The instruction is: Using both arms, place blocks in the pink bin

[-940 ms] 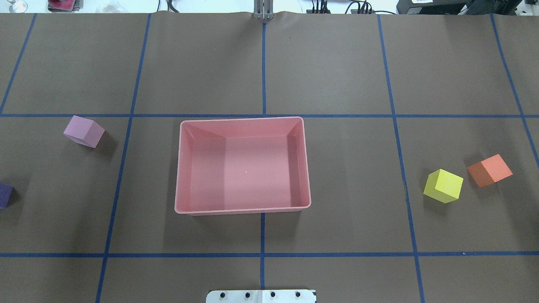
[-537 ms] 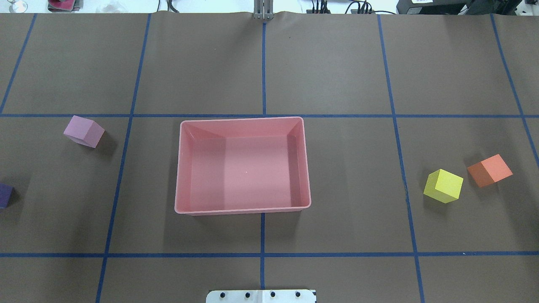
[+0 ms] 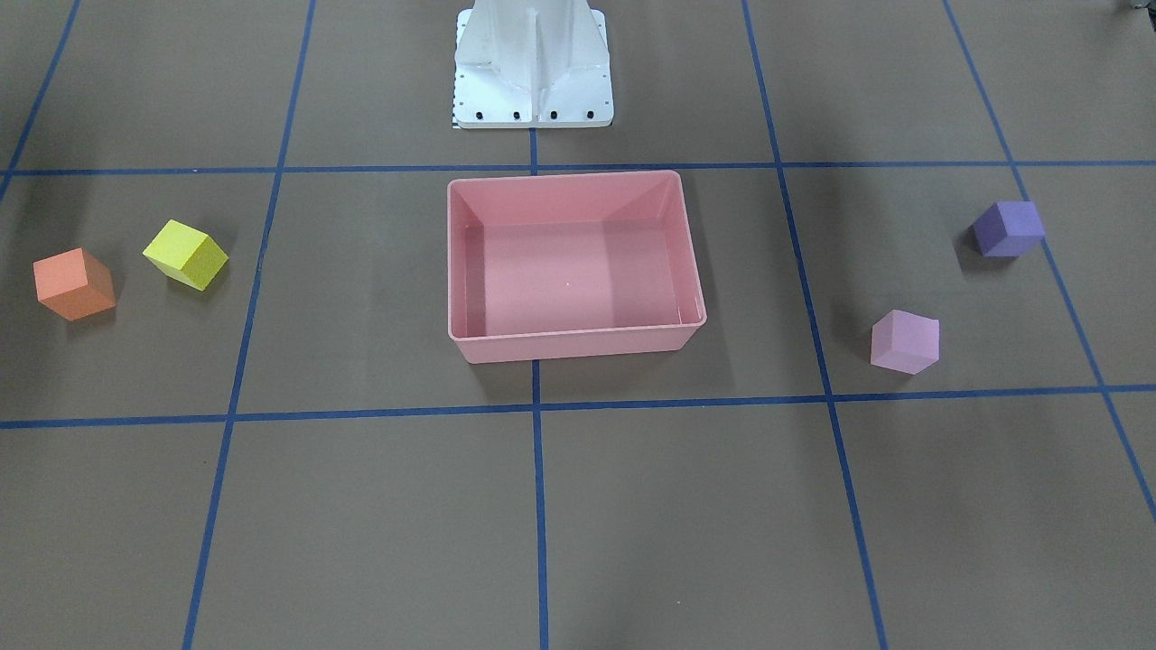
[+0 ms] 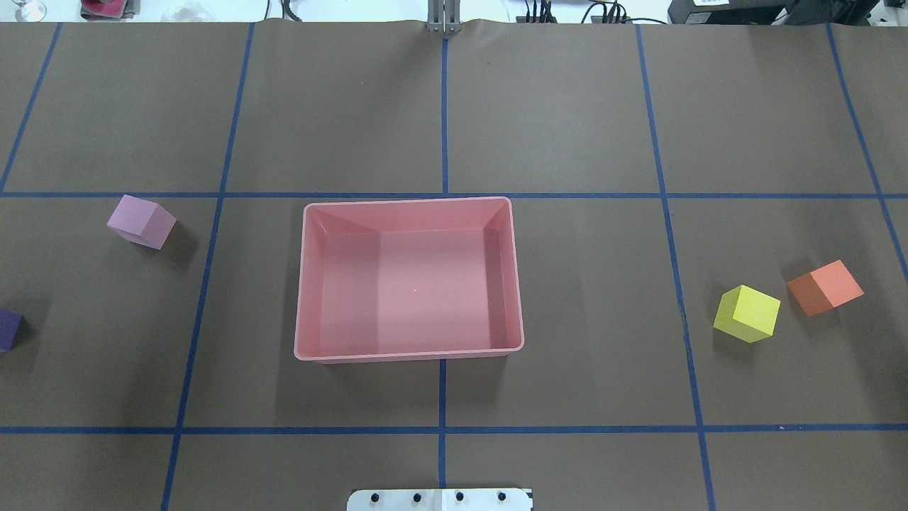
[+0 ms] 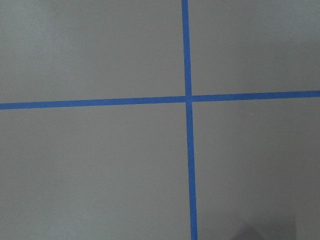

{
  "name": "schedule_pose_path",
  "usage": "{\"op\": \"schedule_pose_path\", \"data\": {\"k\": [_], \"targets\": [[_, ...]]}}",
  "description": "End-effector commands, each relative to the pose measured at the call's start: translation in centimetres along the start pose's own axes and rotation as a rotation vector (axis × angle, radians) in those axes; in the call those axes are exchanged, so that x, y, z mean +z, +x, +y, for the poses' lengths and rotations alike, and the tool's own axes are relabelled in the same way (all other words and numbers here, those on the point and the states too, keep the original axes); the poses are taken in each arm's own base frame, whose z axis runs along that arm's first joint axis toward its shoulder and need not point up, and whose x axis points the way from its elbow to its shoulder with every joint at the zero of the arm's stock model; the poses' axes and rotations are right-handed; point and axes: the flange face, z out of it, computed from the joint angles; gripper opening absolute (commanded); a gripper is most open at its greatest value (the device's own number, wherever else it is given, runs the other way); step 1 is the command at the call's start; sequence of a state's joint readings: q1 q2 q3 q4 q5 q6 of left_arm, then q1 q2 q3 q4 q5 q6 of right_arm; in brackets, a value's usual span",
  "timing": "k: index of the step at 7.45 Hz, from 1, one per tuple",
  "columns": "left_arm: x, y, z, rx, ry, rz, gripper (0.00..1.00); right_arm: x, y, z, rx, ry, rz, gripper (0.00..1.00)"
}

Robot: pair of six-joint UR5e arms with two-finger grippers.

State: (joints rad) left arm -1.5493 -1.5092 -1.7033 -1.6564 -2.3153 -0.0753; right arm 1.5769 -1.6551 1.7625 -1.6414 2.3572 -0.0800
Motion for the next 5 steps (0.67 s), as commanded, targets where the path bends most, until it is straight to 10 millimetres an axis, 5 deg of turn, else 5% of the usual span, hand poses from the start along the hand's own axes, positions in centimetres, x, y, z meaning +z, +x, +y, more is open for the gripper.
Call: {"op": "schedule_pose_path", "data": {"k": [1, 3, 5], "targets": [[-0.2, 0.4, -0.6, 0.015, 0.01, 0.0, 1.0, -0.7, -0.7, -0.5, -0.015, 0.015, -0.007, 1.0], [0.0, 0.3, -0.4, -0.003, 0.002, 0.006, 1.0, -0.9, -1.3, -0.5, -0.023, 0.022, -0.036, 1.0], [-1.2, 3.4, -2.2, 0.069, 0.032, 0.016, 1.0, -0.9, -1.2, -0.4, -0.02, 0.021, -0.036, 1.0]]}}
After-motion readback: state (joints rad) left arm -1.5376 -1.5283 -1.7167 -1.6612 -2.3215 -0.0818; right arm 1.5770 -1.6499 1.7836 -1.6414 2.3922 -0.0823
